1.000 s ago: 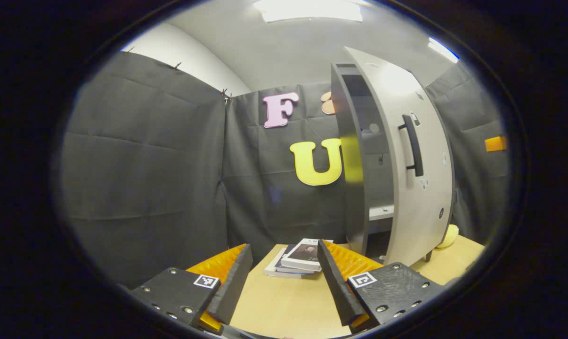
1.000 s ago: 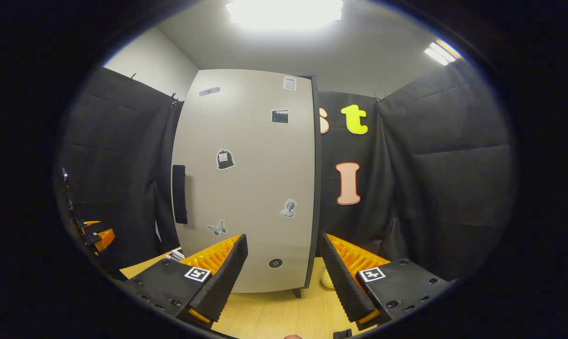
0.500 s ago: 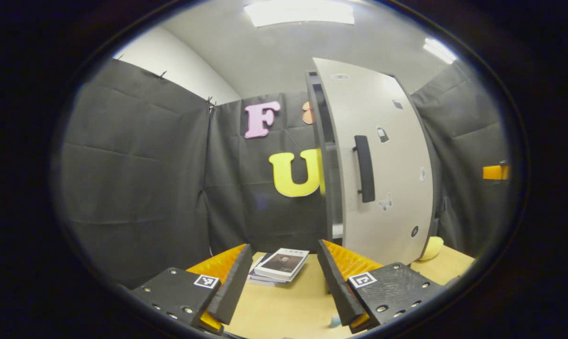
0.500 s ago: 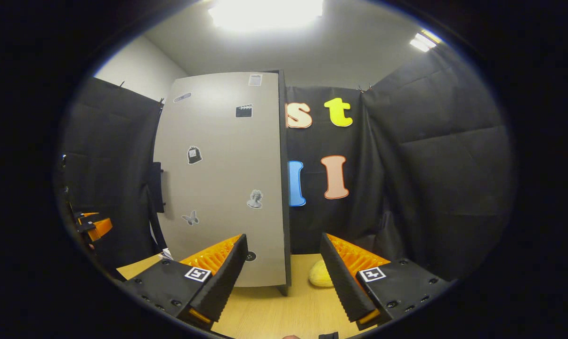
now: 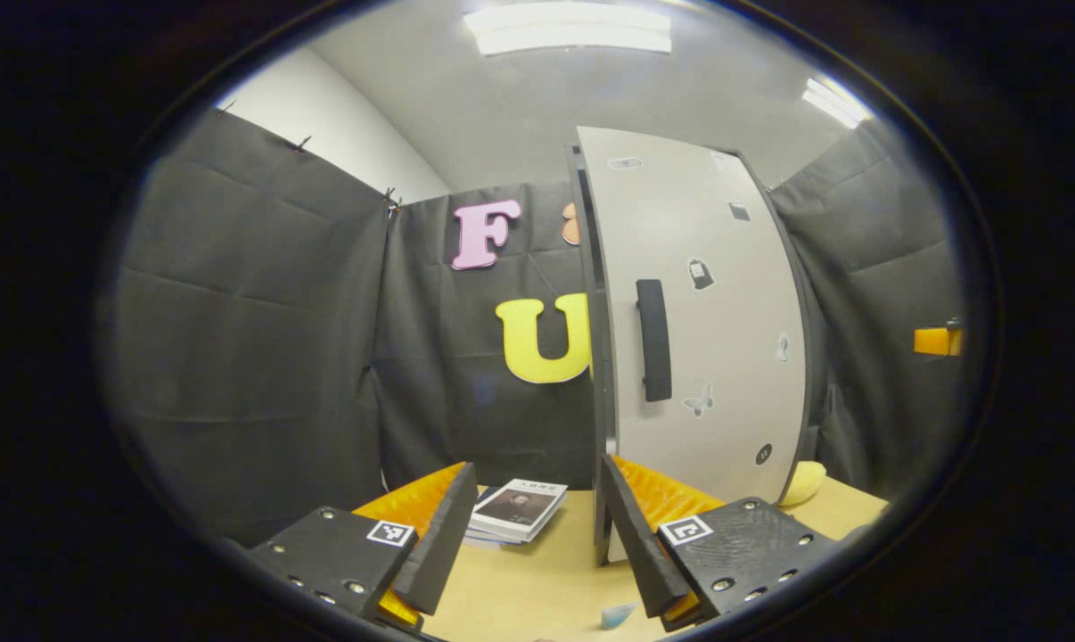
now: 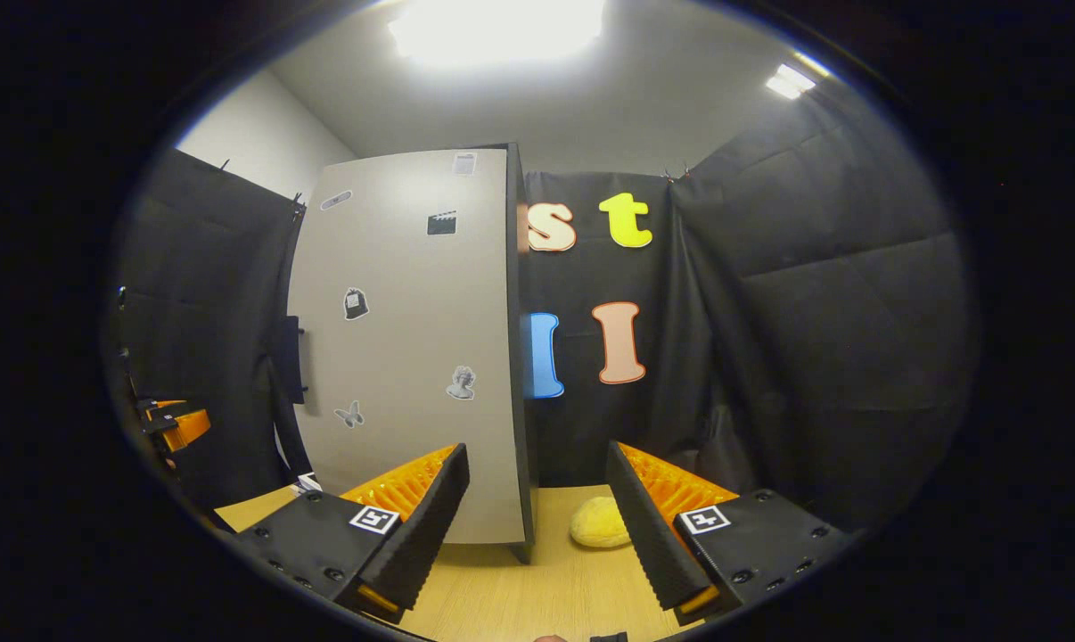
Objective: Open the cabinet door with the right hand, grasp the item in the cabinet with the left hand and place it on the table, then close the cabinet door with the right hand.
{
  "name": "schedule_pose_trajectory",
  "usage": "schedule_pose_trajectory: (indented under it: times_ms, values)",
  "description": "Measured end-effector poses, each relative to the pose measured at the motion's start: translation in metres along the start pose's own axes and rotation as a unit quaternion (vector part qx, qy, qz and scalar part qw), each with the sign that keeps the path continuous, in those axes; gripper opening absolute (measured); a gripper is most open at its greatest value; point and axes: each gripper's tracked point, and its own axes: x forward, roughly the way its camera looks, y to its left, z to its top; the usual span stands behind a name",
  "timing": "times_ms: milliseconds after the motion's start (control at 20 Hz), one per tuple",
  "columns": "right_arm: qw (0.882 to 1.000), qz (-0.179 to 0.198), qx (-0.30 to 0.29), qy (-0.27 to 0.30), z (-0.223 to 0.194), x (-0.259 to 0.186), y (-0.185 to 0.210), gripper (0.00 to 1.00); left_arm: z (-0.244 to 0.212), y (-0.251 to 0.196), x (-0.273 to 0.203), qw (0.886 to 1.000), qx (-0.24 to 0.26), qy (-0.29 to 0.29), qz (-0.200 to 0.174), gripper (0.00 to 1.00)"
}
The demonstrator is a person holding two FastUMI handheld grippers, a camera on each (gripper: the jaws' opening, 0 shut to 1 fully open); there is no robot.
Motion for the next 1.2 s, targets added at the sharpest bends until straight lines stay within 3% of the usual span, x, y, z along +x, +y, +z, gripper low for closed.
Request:
schedule_pose_trajectory:
  times_ms: [1200]
  values:
    - [1.0, -0.009, -0.004, -0.014, 0.012, -0.004, 0.005, 0.98, 0.011, 0.001, 0.003, 1.0, 0.006, -0.024, -0.016, 0.84]
